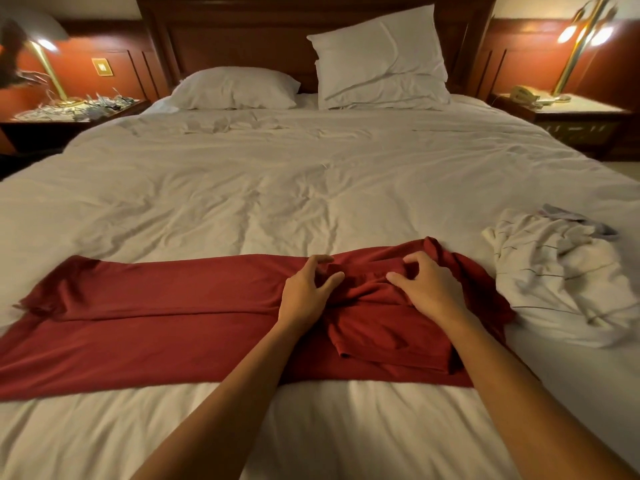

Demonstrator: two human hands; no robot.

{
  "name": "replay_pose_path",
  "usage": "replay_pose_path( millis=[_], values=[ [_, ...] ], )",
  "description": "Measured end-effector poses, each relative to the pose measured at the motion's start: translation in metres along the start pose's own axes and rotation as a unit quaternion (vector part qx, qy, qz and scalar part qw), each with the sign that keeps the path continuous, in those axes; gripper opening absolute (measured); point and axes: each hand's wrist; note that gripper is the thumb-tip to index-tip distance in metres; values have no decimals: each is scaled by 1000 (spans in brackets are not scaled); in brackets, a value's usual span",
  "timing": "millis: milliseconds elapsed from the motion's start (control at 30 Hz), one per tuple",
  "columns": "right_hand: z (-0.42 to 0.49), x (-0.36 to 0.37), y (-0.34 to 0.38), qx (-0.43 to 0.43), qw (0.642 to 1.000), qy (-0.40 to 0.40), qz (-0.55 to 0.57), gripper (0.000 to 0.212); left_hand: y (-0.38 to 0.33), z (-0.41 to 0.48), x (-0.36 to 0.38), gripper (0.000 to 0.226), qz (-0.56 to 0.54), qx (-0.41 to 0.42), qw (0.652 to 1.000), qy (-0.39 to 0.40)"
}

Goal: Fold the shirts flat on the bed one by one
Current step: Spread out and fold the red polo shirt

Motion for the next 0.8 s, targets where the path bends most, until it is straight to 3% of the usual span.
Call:
replay_pose_path(
  millis=[100,167,233,367,467,633,733,800],
  values=[
    [-6,4,2,-72,994,-59,61,29,-5,2,-3,33,15,-1,1000,10],
    [-10,7,3,-111,989,-101,14,38,-7,2,-5,35,105,24,994,34],
    [-16,14,3,-98,986,-121,-66,49,-7,-5,-11,43,186,50,979,61],
    [-41,34,16,-110,978,-135,-114,52,9,-27,-65,71,280,84,948,125],
    [-67,60,45,-172,972,-109,-121,52,42,-43,-135,80,341,10,923,180],
    [-101,117,106,-246,960,62,-117,65,109,-68,-259,63,454,-97,857,224],
    [-107,140,121,-212,958,79,-175,74,141,-84,-318,60,515,-154,820,197],
    [-107,147,123,-190,960,46,-200,78,150,-93,-340,60,501,-196,835,116]
  ],
)
Point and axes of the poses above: each hand's wrist, its own z-axis towards the middle knuckle, its own x-axis out of the palm, y = z × x, and after that the axes turned 7 degrees about x, right-handed
